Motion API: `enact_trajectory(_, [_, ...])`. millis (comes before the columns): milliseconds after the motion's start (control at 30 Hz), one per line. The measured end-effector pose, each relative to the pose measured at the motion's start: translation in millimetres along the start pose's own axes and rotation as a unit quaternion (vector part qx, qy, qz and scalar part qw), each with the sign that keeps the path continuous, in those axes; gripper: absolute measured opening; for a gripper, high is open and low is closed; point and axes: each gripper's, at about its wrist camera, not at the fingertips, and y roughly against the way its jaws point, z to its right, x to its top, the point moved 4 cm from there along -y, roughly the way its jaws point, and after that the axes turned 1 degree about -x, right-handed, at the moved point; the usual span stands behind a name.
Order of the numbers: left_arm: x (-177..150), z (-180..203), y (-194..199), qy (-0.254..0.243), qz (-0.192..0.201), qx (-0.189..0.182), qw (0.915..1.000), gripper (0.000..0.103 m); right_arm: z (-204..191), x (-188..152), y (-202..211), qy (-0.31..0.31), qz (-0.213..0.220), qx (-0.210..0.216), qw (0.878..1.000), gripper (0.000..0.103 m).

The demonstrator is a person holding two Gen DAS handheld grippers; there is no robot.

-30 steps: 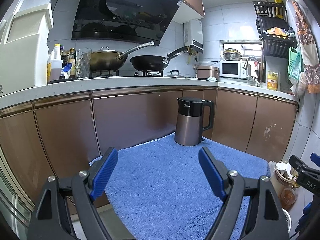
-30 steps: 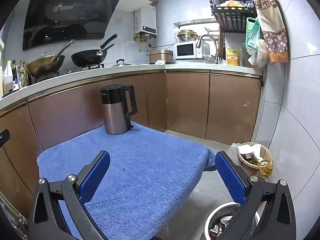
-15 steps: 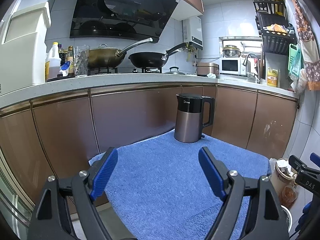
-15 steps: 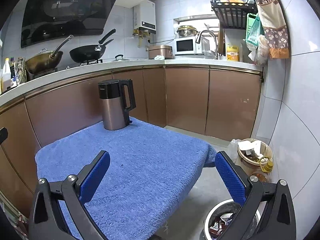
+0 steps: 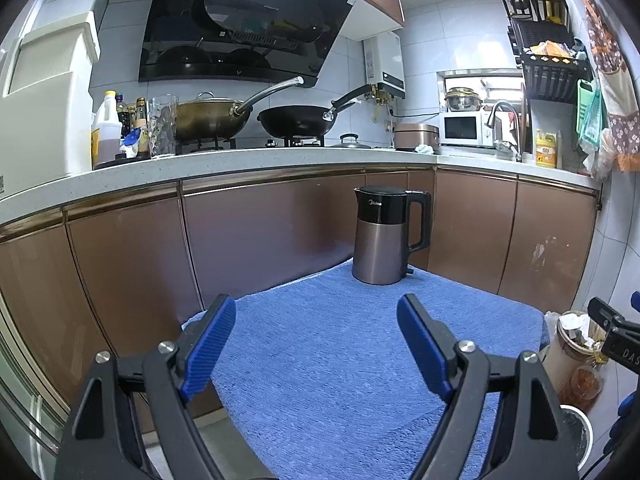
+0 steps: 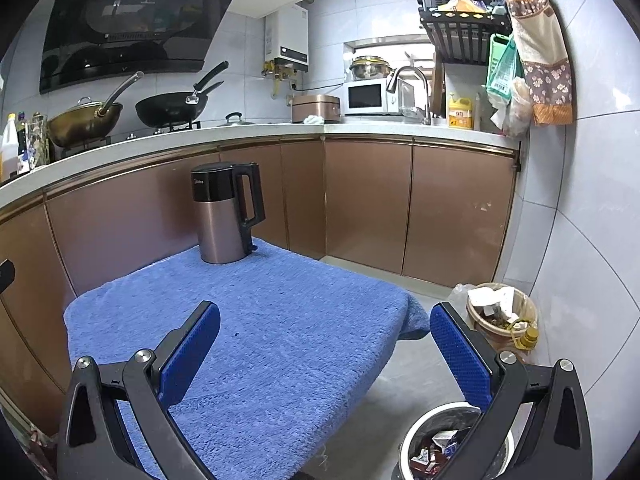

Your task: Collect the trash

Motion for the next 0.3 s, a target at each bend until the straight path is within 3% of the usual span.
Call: enact_trajectory(300, [0.2, -1.2, -7.4, 0.002, -0.006, 0.000, 1.0000, 0.082, 2.9, -0.8, -3.3, -0.001, -0.004, -0.004, 1.000, 0.103])
